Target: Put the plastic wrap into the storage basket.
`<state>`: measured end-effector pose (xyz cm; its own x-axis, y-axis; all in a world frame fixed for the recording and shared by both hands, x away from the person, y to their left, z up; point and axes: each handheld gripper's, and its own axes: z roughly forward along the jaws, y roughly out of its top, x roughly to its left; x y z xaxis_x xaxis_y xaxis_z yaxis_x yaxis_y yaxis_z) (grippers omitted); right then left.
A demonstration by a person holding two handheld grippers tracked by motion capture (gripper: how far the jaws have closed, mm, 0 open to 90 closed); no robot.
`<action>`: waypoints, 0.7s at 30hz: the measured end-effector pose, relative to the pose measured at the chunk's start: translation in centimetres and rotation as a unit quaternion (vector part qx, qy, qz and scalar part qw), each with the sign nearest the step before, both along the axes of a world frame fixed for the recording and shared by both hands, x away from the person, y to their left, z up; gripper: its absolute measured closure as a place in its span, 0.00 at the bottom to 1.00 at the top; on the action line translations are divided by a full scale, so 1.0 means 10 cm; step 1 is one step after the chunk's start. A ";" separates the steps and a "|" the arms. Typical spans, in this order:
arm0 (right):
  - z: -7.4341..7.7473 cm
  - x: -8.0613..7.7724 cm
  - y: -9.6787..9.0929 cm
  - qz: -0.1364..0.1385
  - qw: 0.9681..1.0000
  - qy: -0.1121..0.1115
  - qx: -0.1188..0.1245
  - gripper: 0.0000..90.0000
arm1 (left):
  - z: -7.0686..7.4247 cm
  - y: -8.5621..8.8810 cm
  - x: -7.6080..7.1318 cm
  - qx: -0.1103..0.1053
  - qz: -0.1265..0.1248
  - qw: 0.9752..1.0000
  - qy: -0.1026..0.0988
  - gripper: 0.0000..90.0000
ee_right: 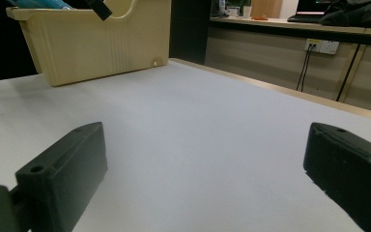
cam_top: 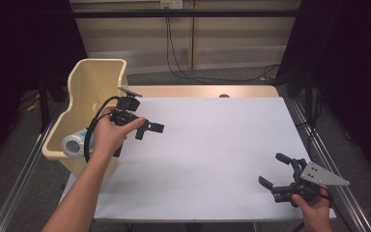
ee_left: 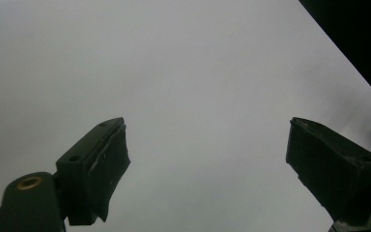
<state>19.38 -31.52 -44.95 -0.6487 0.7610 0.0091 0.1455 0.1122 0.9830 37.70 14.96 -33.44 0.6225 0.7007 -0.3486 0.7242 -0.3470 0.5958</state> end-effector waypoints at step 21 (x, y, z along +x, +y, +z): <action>-0.02 0.01 0.01 -0.002 1.000 0.005 -0.002 0.01 | -0.55 0.07 -0.39 -0.077 -0.023 0.993 -0.087 0.12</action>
<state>19.52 -31.43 -45.12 -0.6459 0.7633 0.0121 0.1562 0.1166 0.9808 33.81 15.62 -38.95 0.7134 0.6163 -0.3336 0.5909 -0.2732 0.7591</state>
